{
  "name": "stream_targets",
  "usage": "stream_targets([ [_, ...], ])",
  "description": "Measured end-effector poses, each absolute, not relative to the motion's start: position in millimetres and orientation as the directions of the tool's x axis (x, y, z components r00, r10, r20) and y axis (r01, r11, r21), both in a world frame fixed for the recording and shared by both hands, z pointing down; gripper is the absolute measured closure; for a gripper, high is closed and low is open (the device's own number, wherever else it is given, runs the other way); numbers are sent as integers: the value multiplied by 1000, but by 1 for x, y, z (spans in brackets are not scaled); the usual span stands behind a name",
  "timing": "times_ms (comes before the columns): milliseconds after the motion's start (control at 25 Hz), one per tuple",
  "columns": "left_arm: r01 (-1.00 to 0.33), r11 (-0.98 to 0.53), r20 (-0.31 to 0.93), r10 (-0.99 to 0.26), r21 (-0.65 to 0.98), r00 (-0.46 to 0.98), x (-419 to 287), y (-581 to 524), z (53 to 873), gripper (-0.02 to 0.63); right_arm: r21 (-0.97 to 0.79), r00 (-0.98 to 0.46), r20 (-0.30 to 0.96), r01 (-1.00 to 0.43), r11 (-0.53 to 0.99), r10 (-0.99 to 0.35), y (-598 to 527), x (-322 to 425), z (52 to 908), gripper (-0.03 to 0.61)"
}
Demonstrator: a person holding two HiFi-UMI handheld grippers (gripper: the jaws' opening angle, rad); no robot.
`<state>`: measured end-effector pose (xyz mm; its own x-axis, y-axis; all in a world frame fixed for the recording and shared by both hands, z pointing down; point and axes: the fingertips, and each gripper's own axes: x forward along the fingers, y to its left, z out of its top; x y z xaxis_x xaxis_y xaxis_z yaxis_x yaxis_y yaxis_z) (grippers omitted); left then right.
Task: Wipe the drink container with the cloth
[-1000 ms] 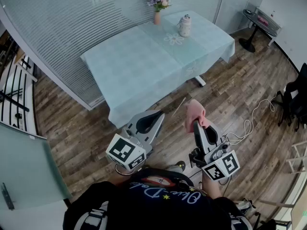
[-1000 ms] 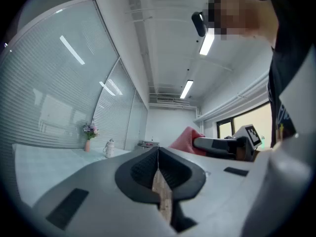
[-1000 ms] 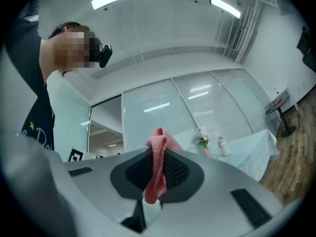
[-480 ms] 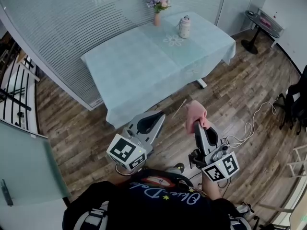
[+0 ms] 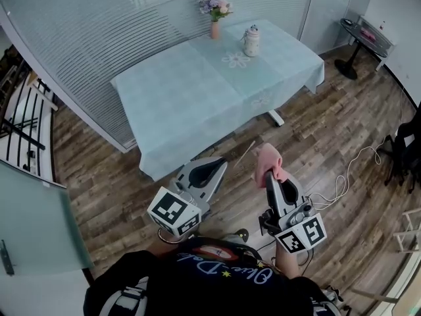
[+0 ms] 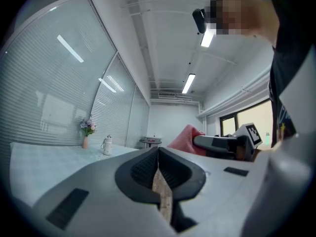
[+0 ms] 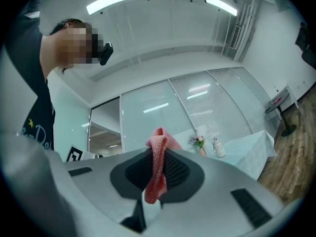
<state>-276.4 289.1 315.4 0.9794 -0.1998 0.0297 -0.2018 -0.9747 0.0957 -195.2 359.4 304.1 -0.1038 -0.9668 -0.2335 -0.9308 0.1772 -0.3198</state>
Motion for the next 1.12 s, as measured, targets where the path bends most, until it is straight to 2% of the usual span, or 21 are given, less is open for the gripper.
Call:
stream_targets([
  [800,-314,-945,43,-311,88,949,-226,295,318,607,-305,-194,-238,-915,263,-952,362,-134,307,552],
  [1120,-299,-951,61,-294,84,954,-205,307,323,607,-314,-174,-242,-917,247,-954,375,-111,312,552],
])
